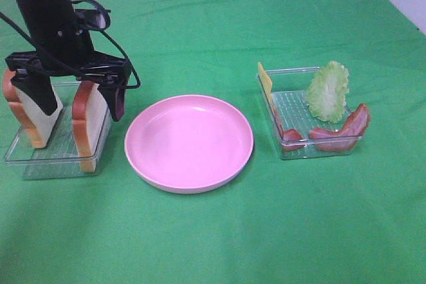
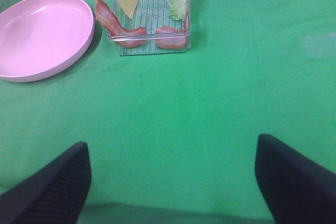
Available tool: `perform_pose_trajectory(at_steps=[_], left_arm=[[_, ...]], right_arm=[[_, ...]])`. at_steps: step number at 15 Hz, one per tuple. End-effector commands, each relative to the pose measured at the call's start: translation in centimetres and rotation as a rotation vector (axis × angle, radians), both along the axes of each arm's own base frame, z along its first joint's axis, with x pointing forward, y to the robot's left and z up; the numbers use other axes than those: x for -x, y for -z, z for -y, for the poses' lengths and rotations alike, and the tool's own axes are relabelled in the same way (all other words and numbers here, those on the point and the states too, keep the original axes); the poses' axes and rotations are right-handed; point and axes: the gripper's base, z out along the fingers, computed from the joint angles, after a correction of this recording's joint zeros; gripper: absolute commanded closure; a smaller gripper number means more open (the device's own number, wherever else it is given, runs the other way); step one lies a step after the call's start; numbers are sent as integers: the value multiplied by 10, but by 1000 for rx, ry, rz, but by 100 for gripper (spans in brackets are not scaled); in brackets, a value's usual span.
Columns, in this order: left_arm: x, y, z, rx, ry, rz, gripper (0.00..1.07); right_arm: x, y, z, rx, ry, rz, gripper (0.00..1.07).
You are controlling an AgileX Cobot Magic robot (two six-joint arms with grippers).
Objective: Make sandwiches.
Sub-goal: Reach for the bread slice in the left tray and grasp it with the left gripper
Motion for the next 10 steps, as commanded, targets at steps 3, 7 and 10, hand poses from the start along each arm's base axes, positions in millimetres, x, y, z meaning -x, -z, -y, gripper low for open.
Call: perform_pose_trajectory(at_steps=[3, 7, 10], left_arm=[[-4, 9, 2, -16, 5, 13, 4], [-4, 9, 2, -18, 21, 14, 13], [-4, 9, 1, -20, 24, 16, 52]], right_arm=[[3, 1, 0, 1, -8, 26, 26], [3, 1, 0, 1, -8, 26, 26], [3, 1, 0, 1, -8, 26, 26]])
